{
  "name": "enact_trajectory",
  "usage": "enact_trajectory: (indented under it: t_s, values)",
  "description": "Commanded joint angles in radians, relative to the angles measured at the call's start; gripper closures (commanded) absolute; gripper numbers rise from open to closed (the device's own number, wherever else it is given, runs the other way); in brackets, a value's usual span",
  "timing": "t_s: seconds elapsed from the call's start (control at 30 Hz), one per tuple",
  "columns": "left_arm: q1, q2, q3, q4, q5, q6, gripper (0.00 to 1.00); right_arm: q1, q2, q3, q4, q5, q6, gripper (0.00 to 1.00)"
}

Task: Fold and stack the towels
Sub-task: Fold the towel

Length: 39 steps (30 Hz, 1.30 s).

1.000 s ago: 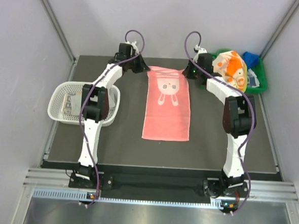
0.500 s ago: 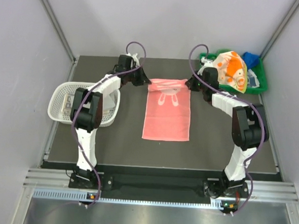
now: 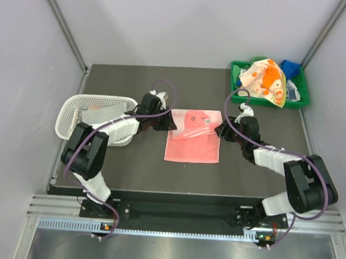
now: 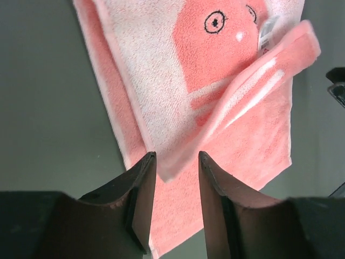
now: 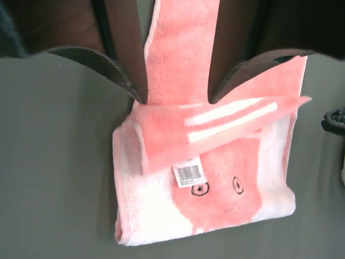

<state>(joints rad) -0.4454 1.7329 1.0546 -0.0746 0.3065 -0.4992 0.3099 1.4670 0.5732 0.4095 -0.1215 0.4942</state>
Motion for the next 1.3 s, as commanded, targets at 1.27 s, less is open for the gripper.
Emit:
enact_trajectory:
  t_s: [1.27]
  values:
    - [-0.144,-0.024,-0.160,0.004,-0.217,-0.291,0.67,0.051,0.027,0.125,-0.222,0.151,-0.037,0.55]
